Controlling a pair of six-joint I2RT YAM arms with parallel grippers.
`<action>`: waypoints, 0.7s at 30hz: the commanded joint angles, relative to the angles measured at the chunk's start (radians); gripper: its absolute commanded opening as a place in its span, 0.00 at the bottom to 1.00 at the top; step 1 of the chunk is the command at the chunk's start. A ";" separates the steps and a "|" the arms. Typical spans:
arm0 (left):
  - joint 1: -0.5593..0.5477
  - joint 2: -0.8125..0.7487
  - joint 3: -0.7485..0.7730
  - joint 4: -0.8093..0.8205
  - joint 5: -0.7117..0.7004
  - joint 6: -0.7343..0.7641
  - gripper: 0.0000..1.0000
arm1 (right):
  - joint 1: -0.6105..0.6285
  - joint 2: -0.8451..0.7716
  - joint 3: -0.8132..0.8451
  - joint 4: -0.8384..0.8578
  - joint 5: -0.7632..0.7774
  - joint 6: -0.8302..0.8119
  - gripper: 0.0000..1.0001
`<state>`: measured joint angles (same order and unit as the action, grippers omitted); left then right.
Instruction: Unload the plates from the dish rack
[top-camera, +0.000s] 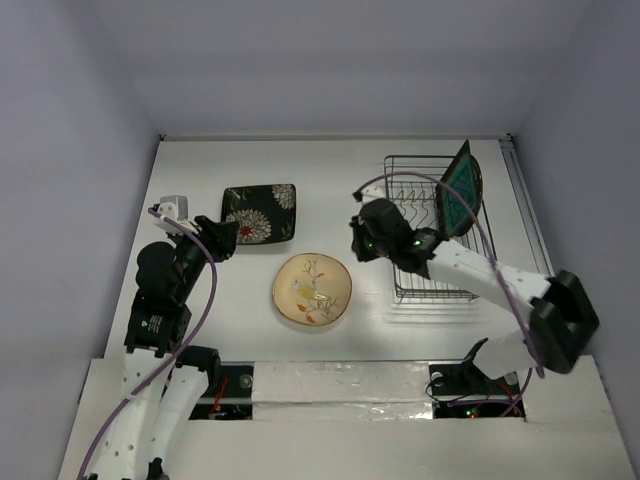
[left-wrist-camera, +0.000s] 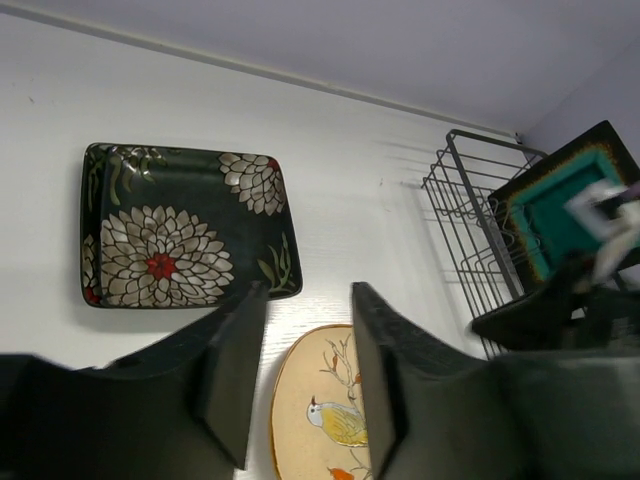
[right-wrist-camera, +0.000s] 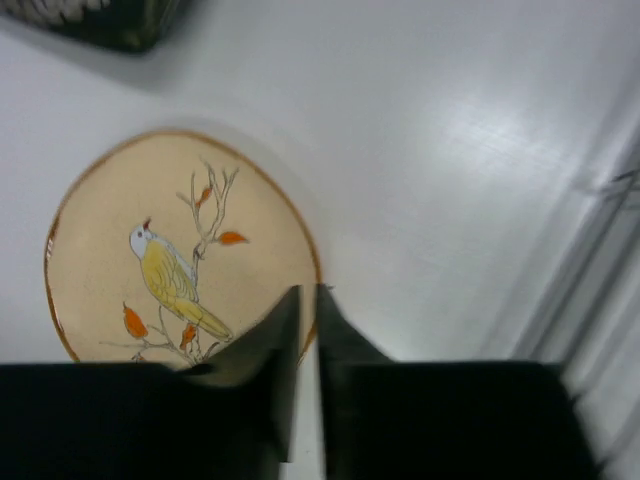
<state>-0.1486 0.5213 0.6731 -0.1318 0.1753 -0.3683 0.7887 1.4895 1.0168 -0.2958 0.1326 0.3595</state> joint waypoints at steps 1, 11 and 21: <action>0.006 -0.009 0.017 0.044 0.004 0.005 0.33 | -0.020 -0.190 0.104 -0.049 0.340 0.003 0.03; -0.014 -0.021 0.020 0.037 -0.016 0.003 0.00 | -0.431 -0.318 0.265 -0.266 0.569 -0.076 0.29; -0.052 -0.014 0.023 0.037 -0.005 0.006 0.15 | -0.602 -0.236 0.296 -0.260 0.430 -0.102 0.51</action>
<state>-0.1871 0.5083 0.6731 -0.1326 0.1642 -0.3676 0.1955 1.2507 1.2812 -0.5507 0.6167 0.2783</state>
